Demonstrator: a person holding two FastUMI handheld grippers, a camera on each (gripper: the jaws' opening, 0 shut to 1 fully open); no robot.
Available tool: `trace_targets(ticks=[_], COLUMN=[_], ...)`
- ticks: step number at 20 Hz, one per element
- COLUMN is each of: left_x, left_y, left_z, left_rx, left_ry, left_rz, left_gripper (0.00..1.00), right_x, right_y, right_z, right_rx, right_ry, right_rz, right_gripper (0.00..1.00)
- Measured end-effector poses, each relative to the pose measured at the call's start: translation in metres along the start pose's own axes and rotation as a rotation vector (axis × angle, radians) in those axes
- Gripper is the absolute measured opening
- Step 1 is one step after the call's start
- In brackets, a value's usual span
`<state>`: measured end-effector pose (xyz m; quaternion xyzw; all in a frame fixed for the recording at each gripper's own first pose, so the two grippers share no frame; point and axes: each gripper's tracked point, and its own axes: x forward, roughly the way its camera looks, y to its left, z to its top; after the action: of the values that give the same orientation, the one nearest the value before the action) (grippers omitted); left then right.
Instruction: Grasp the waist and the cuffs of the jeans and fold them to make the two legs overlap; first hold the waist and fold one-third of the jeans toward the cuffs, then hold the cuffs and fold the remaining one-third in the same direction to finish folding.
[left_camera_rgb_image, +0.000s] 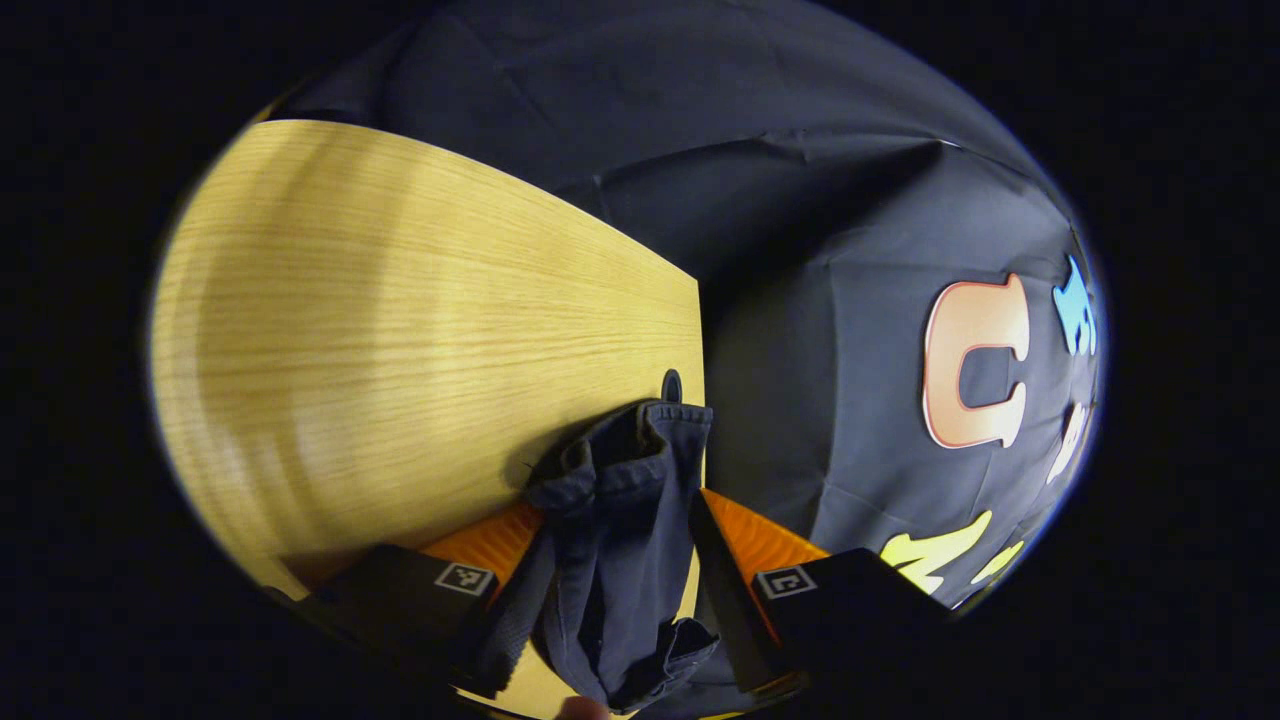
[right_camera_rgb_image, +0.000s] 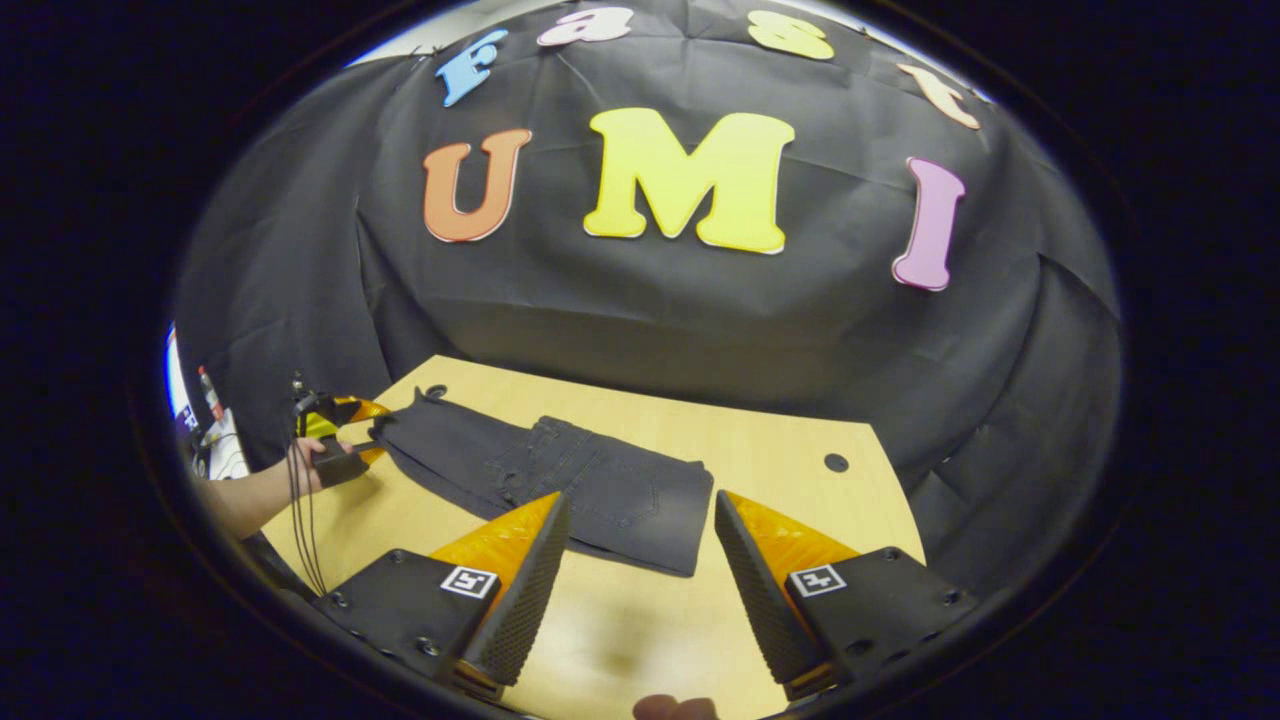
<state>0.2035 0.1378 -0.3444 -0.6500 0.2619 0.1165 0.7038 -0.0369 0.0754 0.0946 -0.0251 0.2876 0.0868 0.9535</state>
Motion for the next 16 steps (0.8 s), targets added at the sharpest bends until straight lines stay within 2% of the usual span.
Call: trace_targets(ticks=[1,2,3,5,6,7,8,10,13,16], left_x=[0.0,0.0,0.0,0.0,0.0,-0.001,-0.006,-0.016,-0.035,-0.054], left_y=[0.002,0.003,0.004,0.008,0.006,-0.002,-0.011,-0.041,-0.101,-0.158], left_z=[0.002,0.003,0.003,0.003,0.001,-0.001,-0.003,-0.011,-0.038,-0.082], left_rx=[-0.004,-0.015,-0.025,-0.04,-0.041,-0.032,-0.02,0.046,0.192,0.31], left_ry=[-0.003,-0.008,-0.009,-0.011,-0.01,-0.014,-0.019,-0.031,-0.033,-0.018], left_rz=[0.001,-0.001,-0.003,0.003,-0.003,-0.02,-0.04,-0.087,-0.168,-0.239], left_gripper=[0.73,0.62,0.59,0.47,0.22,0.27,0.17,0.11,0.1,0.1], right_x=[-0.003,-0.006,-0.01,-0.02,-0.024,-0.028,-0.033,-0.047,-0.067,-0.091], right_y=[-0.006,-0.01,-0.015,-0.022,-0.024,-0.025,-0.028,-0.04,-0.061,-0.085], right_z=[-0.002,-0.004,-0.005,-0.009,-0.011,-0.016,-0.02,-0.022,-0.018,-0.016], right_rx=[0.007,0.016,0.029,0.051,0.056,0.065,0.074,0.09,0.117,0.141], right_ry=[0.001,-0.001,-0.006,-0.014,-0.013,-0.01,-0.007,-0.028,-0.084,-0.121], right_rz=[-0.013,-0.026,-0.039,-0.056,-0.062,-0.062,-0.066,-0.092,-0.133,-0.166], right_gripper=[0.92,0.89,0.95,0.96,0.96,0.96,0.96,0.96,0.94,0.96])
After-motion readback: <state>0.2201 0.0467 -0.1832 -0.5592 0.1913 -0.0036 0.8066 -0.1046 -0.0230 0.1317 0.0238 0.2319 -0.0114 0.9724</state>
